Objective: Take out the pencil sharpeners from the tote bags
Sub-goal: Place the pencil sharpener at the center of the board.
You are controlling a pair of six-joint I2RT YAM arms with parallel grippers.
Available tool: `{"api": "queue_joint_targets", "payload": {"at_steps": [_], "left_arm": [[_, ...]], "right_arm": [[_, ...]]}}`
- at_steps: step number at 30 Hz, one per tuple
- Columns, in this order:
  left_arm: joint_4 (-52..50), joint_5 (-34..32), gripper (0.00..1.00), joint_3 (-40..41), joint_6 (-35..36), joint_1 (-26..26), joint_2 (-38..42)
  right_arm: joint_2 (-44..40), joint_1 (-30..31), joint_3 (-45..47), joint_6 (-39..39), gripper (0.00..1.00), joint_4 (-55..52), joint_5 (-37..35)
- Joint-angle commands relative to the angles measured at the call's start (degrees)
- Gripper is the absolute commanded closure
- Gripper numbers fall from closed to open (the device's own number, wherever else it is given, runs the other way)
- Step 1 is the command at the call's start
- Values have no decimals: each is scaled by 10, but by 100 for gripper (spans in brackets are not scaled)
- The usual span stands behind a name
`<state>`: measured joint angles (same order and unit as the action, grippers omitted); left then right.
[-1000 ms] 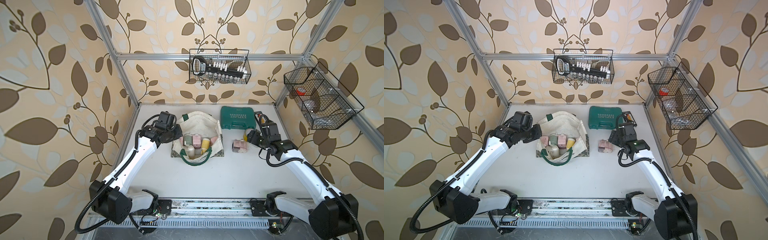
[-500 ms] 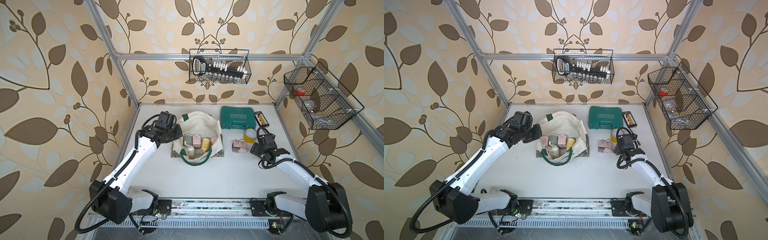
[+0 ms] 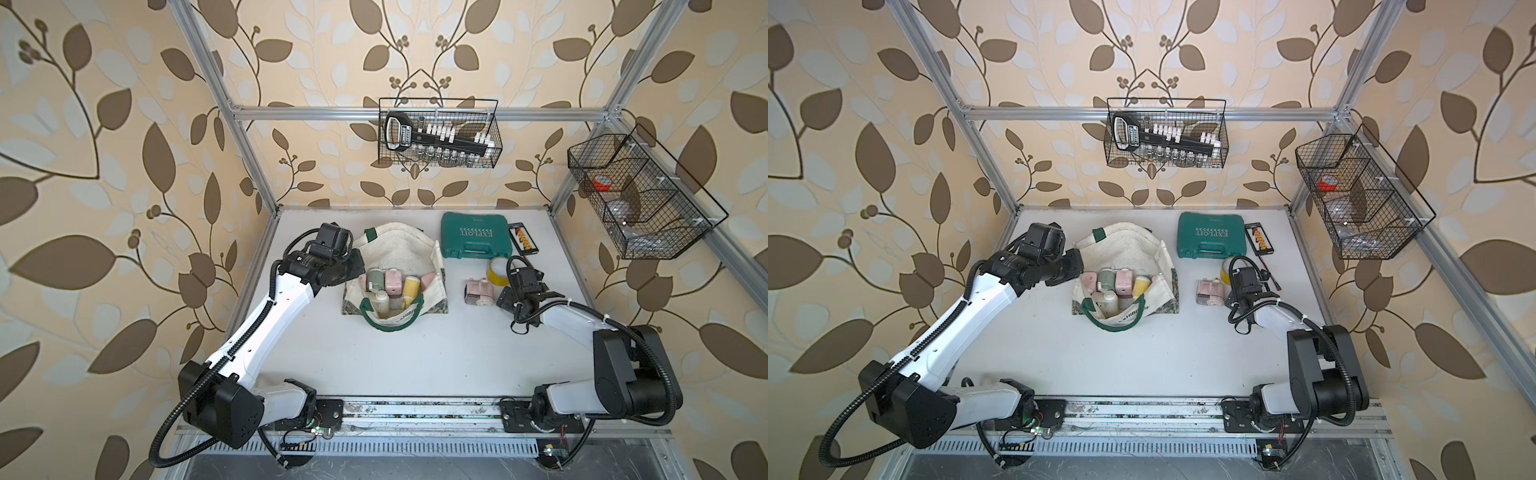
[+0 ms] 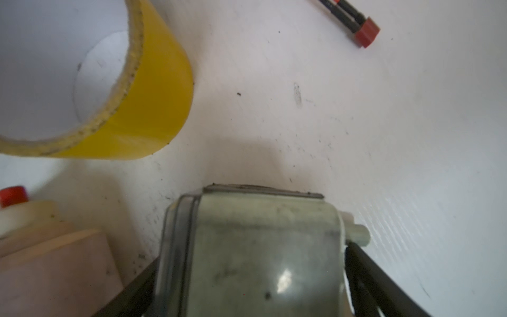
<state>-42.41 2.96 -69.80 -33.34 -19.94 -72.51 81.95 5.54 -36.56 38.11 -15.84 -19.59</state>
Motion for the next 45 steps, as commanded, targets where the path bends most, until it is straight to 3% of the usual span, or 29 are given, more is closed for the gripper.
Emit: {"api": "queue_joint_targets", "payload": {"at_steps": [1, 7, 25, 39, 42, 45], "left_arm": [[6, 1, 100, -8, 11, -5, 21], [-2, -2, 100, -19, 14, -4, 18], [-2, -5, 100, -16, 11, -4, 25], [17, 13, 100, 0, 10, -4, 28], [17, 19, 100, 9, 17, -4, 42], [26, 28, 100, 40, 25, -4, 74]], "right_arm": [[20, 0, -17, 11, 24, 6, -13], [32, 0, -22, 11, 23, 6, -10], [23, 0, -35, 5, 1, -12, 8], [-75, 2, -161, -21, 0, -122, 45], [-102, 28, -216, -30, 1, -143, 61], [-131, 97, -265, -50, 1, -115, 102]]}}
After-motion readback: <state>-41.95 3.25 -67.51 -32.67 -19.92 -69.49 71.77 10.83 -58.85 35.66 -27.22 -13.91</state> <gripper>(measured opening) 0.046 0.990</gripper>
